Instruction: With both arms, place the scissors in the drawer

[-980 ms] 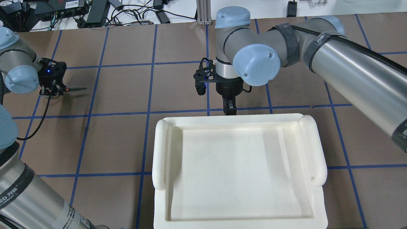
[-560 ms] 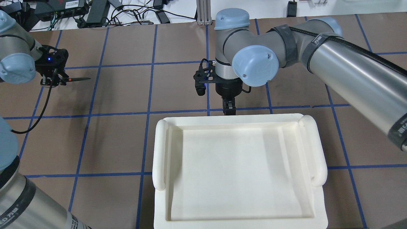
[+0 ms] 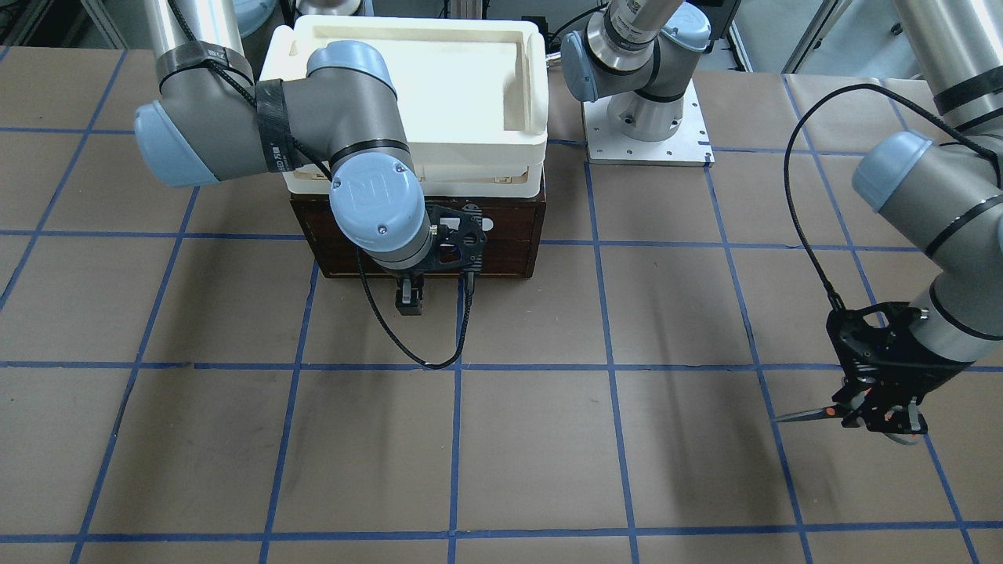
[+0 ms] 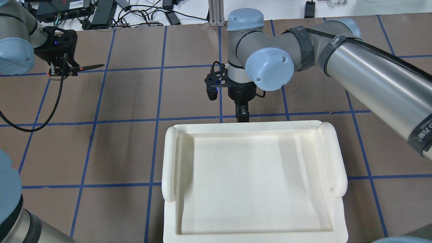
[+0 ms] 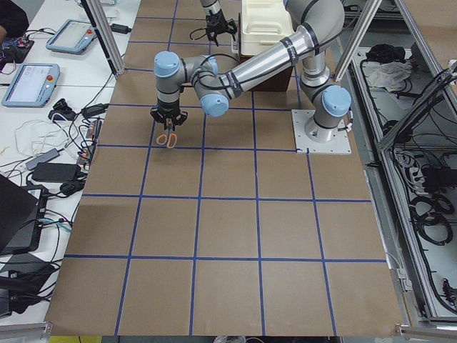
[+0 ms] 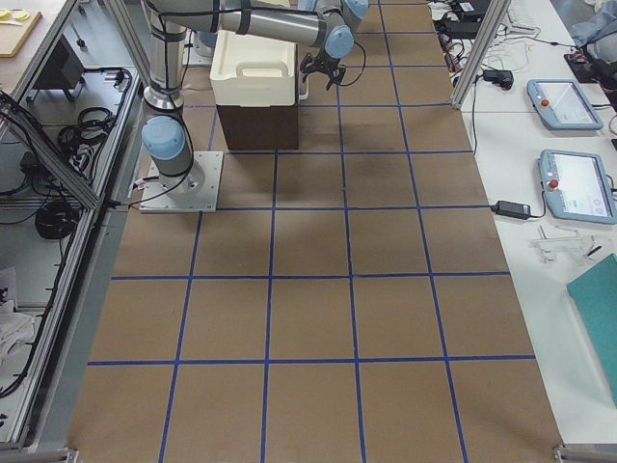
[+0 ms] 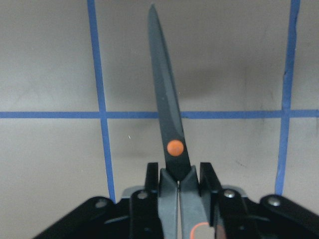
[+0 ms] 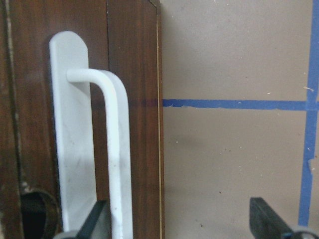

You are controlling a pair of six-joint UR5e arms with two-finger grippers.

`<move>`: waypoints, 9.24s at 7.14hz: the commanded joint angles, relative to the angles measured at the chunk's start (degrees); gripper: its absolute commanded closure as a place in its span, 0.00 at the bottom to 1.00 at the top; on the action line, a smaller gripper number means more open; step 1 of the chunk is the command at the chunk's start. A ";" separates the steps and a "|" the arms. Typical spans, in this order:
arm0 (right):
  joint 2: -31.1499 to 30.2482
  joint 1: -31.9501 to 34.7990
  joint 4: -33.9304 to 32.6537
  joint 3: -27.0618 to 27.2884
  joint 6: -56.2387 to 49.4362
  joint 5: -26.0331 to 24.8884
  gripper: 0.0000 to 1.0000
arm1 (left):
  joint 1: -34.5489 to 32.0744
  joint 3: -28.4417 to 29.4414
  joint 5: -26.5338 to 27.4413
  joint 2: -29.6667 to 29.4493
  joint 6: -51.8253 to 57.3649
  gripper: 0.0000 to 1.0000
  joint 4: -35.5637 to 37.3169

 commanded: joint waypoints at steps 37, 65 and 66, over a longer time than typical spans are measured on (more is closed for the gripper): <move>7.84 -2.20 -16.67 -7.27 -1.33 -3.18 0.00 | -1.32 -1.01 3.47 0.35 -0.98 1.00 -1.03; -16.58 -15.99 13.19 -9.03 2.51 -5.30 0.00 | -24.50 -1.01 3.13 4.30 -23.19 1.00 -4.19; -17.46 -15.82 14.16 -8.77 11.33 -5.12 0.00 | -27.40 -1.10 2.96 4.48 -25.31 1.00 -4.97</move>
